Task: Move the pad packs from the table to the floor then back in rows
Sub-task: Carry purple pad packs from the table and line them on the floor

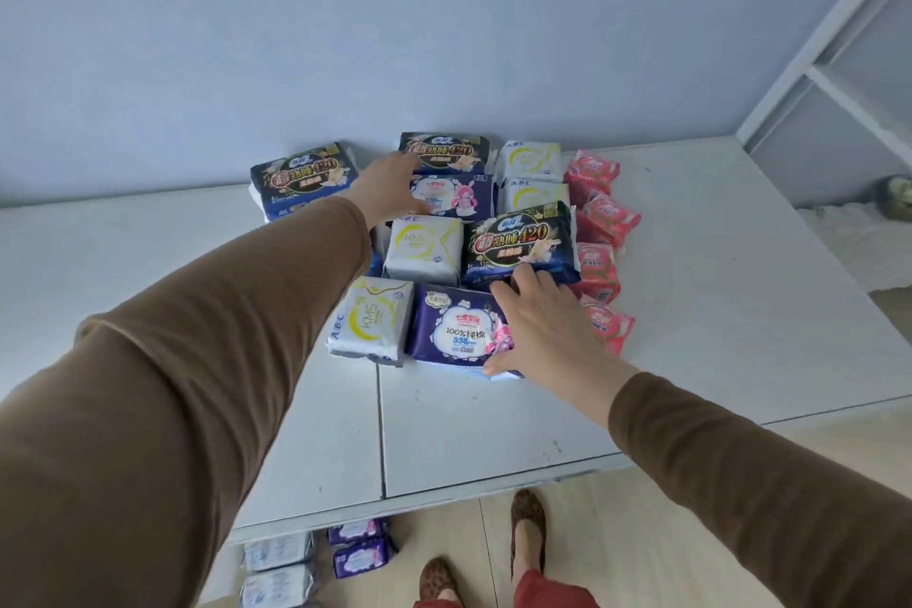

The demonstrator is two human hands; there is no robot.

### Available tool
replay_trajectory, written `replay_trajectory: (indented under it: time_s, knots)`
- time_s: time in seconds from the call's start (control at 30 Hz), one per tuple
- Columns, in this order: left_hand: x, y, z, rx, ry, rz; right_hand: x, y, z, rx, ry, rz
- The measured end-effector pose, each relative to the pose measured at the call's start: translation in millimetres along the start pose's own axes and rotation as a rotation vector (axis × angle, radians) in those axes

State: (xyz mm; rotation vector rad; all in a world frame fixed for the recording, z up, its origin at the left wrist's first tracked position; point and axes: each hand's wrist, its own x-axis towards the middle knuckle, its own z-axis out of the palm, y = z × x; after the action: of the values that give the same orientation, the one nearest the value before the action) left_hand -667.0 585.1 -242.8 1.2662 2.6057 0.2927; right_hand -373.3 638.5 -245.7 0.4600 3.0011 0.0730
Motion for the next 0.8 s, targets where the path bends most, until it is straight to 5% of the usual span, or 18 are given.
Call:
replay_trajectory:
  time_s: [0.4,0.63,0.8]
  knots:
    - [13,-3,-9,0.203,-0.23,-0.04,-19,4,5,0.12,0.019,-0.116]
    - [-25,-5,-30,0.254,0.084,0.014,-28,15,6,0.282,-0.111,-0.034]
    - [-78,-2,-47,-0.111,0.249,0.004,-45,8,23,0.699,-0.191,0.037]
